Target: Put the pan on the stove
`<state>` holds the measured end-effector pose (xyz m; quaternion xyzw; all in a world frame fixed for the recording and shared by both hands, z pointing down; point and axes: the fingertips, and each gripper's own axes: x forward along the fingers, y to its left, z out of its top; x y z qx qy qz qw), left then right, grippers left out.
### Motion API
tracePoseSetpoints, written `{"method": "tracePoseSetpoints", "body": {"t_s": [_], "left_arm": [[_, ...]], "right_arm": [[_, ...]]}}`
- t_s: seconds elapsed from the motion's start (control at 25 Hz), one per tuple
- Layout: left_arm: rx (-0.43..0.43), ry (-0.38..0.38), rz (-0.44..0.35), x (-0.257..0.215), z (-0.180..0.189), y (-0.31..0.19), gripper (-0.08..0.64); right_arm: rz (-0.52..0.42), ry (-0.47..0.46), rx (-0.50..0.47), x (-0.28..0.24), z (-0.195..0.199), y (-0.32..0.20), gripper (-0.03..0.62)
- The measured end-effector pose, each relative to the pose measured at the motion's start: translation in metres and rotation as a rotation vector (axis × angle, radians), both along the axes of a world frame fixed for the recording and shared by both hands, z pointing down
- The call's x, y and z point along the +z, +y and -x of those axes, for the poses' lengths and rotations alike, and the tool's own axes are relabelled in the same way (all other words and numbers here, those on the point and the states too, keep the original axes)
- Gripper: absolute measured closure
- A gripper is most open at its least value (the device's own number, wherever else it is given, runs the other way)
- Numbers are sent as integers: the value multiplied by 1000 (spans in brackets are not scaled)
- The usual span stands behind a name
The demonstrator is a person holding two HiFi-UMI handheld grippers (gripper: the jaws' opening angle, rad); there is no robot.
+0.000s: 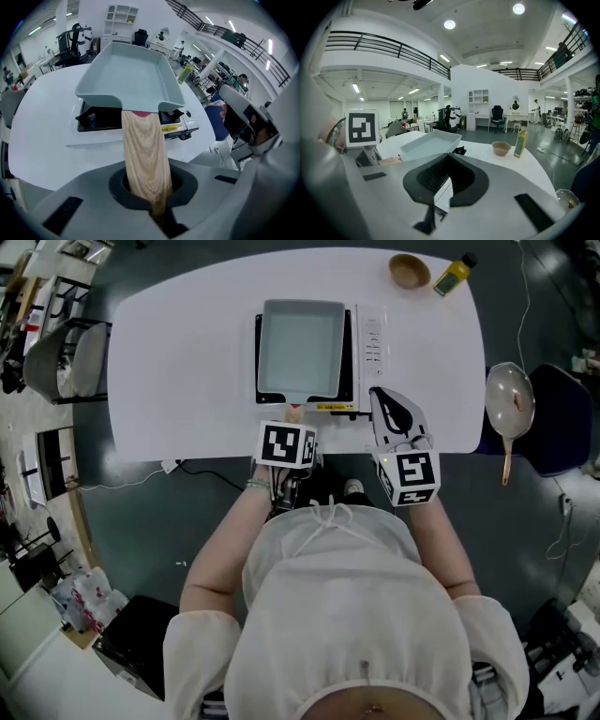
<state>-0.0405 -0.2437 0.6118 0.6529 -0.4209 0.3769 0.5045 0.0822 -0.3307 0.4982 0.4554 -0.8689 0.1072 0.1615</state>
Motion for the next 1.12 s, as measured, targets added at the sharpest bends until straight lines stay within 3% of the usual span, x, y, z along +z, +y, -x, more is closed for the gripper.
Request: {"method": "tracePoseSetpoints", "body": {"t_s": [0.16, 0.28, 0.44, 0.64, 0.8, 1.0, 1.12], "left_arm": [[-52, 124, 67, -13, -10, -1, 529], [-45, 166, 99, -21, -16, -2, 520], [-16, 178, 103, -22, -24, 0, 380], [-22, 133, 36, -30, -23, -6, 259], [-47, 70, -41, -41, -12, -10, 242], [-118, 100, -84, -69, -4, -6, 241], [-89, 75, -182, -90, 3, -11, 242]], "right_arm": [[19, 8, 13, 5, -2, 1, 586], [27, 13, 17, 6, -4, 4, 586], [23, 17, 15, 5, -2, 6, 586], [12, 26, 8, 1, 0, 11, 586], [-6, 32, 8, -7, 3, 18, 586], [-44, 39, 7, -23, 9, 27, 586], [-70, 42, 8, -32, 14, 31, 586]]}}
